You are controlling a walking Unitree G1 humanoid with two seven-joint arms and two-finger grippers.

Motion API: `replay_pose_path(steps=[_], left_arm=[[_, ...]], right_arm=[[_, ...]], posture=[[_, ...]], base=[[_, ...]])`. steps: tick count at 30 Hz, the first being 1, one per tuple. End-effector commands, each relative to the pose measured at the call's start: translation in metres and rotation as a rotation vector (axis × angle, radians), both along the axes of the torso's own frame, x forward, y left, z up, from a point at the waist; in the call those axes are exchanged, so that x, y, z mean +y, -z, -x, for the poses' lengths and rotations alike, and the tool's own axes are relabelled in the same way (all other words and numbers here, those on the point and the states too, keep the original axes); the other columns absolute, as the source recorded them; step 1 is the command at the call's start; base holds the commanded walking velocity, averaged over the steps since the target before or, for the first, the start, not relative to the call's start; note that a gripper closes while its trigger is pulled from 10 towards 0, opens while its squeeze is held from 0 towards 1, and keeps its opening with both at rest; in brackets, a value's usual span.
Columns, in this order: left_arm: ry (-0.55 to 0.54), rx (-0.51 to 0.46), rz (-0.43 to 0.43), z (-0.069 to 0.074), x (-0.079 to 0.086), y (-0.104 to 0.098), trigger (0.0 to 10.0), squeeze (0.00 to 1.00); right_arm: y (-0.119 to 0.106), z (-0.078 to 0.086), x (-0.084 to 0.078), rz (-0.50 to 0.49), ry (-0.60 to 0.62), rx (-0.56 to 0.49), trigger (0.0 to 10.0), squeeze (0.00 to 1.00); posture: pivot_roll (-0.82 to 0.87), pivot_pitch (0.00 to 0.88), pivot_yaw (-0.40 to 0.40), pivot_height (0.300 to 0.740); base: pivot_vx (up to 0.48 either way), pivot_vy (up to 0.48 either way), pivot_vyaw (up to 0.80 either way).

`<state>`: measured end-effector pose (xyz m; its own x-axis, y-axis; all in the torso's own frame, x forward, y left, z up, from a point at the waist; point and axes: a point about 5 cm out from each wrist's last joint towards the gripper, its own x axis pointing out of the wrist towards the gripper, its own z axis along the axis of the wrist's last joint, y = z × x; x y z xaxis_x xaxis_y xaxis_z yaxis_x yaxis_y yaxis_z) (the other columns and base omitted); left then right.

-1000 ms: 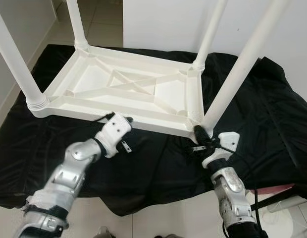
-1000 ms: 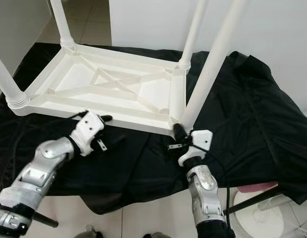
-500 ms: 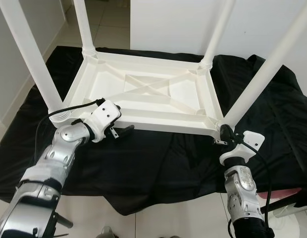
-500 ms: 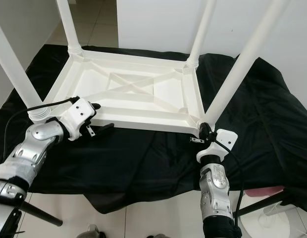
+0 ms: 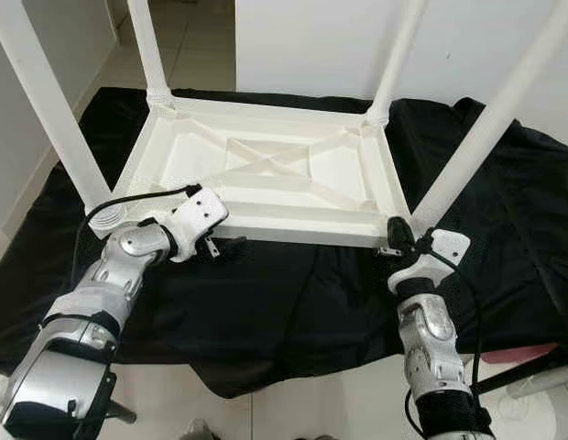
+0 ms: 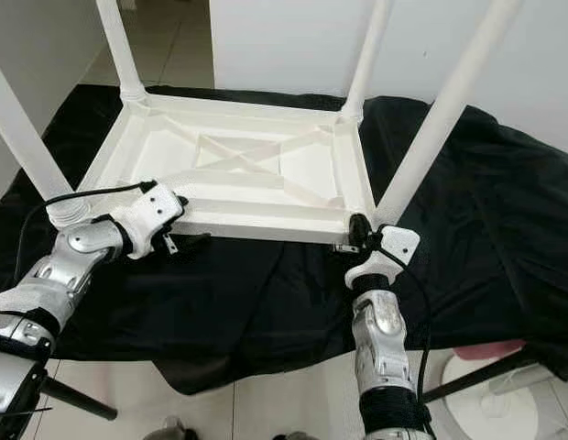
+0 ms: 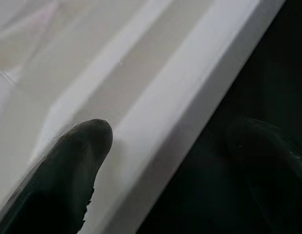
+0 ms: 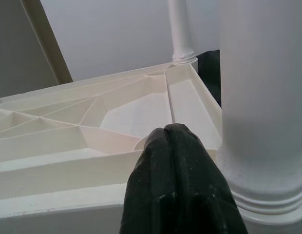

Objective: Building children table

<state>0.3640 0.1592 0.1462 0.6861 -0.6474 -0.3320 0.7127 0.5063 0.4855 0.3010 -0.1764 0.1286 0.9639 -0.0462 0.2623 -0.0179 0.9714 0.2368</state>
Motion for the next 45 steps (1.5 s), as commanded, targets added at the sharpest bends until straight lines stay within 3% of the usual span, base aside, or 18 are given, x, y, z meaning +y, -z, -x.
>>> replay_pose_path(steps=[1,15,16,17,18,20,21,23,36,45], left_arm=[[0.130,0.121,-0.071,0.006,-0.003,0.010,10.0,0.00],[0.083,0.123,-0.046,-0.002,0.000,0.006,10.0,0.00],[0.076,0.120,-0.030,-0.004,0.000,0.004,8.3,0.00],[0.076,0.120,-0.030,-0.004,0.000,0.004,8.3,0.00],[0.073,0.116,-0.017,-0.005,-0.001,0.002,4.0,0.00],[0.074,0.116,-0.016,-0.006,-0.001,0.001,3.5,0.00],[0.074,0.118,-0.015,-0.006,-0.001,0.002,1.6,0.00],[0.076,0.118,-0.006,-0.005,-0.001,0.003,0.0,0.00],[0.101,0.127,0.041,0.000,-0.005,0.010,0.0,0.00],[0.166,0.108,0.077,0.011,-0.021,0.015,0.0,0.00]], right_arm=[[0.003,0.000,-0.003,-0.002,0.016,0.013,10.0,0.00],[0.001,-0.003,-0.002,0.004,0.025,0.012,10.0,0.00],[0.001,-0.004,-0.001,0.006,0.025,0.012,10.0,0.00],[0.001,-0.004,-0.001,0.006,0.025,0.012,10.0,0.00],[0.000,-0.005,-0.001,0.009,0.026,0.012,10.0,0.00],[0.000,-0.005,-0.001,0.009,0.027,0.012,10.0,0.00],[-0.001,-0.006,-0.001,0.012,0.026,0.011,10.0,0.00],[-0.002,-0.006,-0.002,0.017,0.026,0.008,10.0,0.00],[-0.002,-0.007,0.000,0.020,0.029,0.010,10.0,0.00],[-0.002,-0.009,0.002,0.015,0.029,0.009,10.0,0.00]], posture=[[0.01,0.075,-0.036,0.740],[0.01,0.094,-0.027,0.740],[0.01,0.094,-0.027,0.740],[0.01,0.094,-0.027,0.740],[0.01,0.096,-0.033,0.740],[0.01,0.096,-0.033,0.740],[0.00,0.098,-0.034,0.740],[0.00,0.099,-0.034,0.740],[0.00,0.106,-0.036,0.740],[0.02,0.106,-0.034,0.740]], base=[[0.000,0.000,0.00],[0.000,0.000,0.00],[0.000,0.000,0.00],[0.000,0.000,0.00],[0.000,0.000,0.00],[0.000,0.000,0.00],[0.000,0.000,0.00],[0.000,0.000,0.00],[0.000,0.000,0.00],[0.000,0.000,0.00]])
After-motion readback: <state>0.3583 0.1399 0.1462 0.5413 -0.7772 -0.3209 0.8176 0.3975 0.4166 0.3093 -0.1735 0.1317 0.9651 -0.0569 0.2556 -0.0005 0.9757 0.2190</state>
